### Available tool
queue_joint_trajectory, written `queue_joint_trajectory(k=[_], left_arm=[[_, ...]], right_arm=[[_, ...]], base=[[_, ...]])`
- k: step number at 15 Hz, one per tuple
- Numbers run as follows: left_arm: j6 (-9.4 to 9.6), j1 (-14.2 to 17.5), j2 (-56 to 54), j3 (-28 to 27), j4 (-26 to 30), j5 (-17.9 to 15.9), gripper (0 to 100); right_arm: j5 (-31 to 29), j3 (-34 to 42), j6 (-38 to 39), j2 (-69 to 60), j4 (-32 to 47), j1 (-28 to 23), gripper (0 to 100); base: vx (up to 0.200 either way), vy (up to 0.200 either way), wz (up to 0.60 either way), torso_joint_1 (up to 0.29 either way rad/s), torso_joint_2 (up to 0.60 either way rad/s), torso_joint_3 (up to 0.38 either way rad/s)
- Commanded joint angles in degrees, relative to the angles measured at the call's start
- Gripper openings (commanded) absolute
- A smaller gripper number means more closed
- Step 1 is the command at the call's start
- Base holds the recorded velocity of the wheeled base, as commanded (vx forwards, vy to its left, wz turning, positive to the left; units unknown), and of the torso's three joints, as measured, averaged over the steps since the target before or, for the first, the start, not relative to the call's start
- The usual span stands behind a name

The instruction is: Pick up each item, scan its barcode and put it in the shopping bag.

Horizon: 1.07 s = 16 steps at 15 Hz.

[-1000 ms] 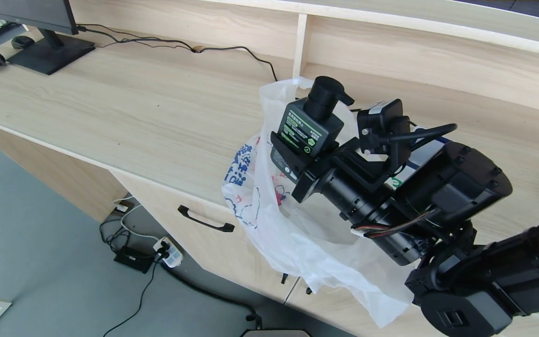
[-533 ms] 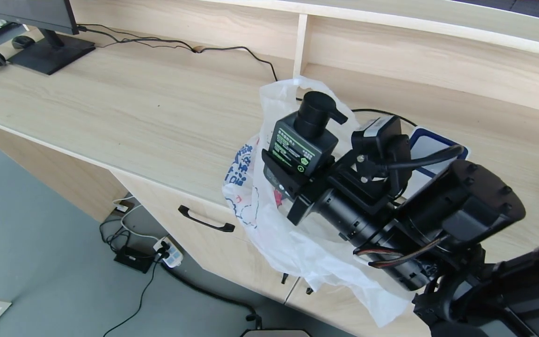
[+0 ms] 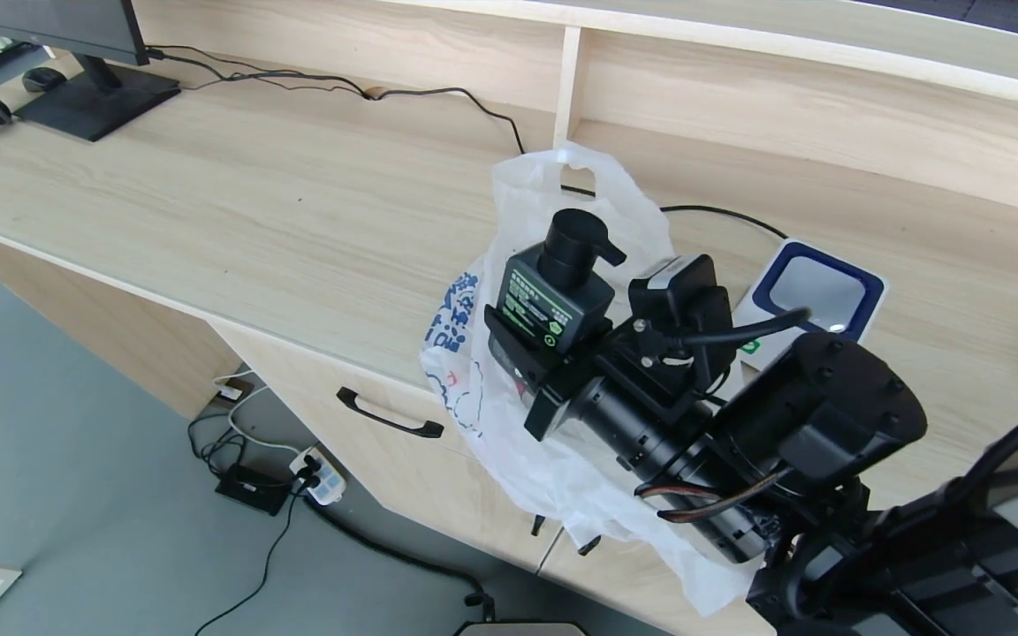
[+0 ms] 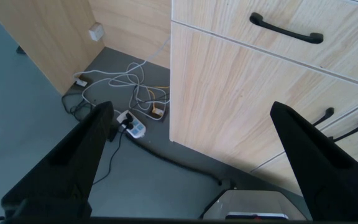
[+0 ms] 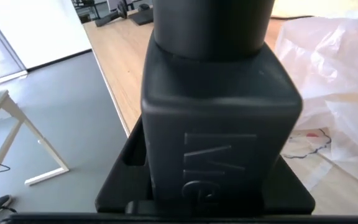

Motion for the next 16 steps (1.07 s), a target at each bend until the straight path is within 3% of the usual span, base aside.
queue_joint_trajectory(k=[1,6,16], left_arm=[[0.02,-0.04,0.09,0.00,-0.02,0.01,100],[0.11,-0.04,0.00,0.00,-0.02,0.01,100],[0.02,-0.04,0.00,0.00,-0.02,0.01,100]], right_arm=[[-0.35,-3.25,0.03,-0.02,-0.12,-1.18,0],[-0.44,2.73,-0.84,-0.29,-0.12,-2.15,0],[-0.44,3.08,-0.67,-0.72,-0.12,-3.29,0]], base=[[0.000,0.000,0.00,0.000,0.00,0.000],[0.000,0.000,0.00,0.000,0.00,0.000],[0.000,0.000,0.00,0.000,0.00,0.000]])
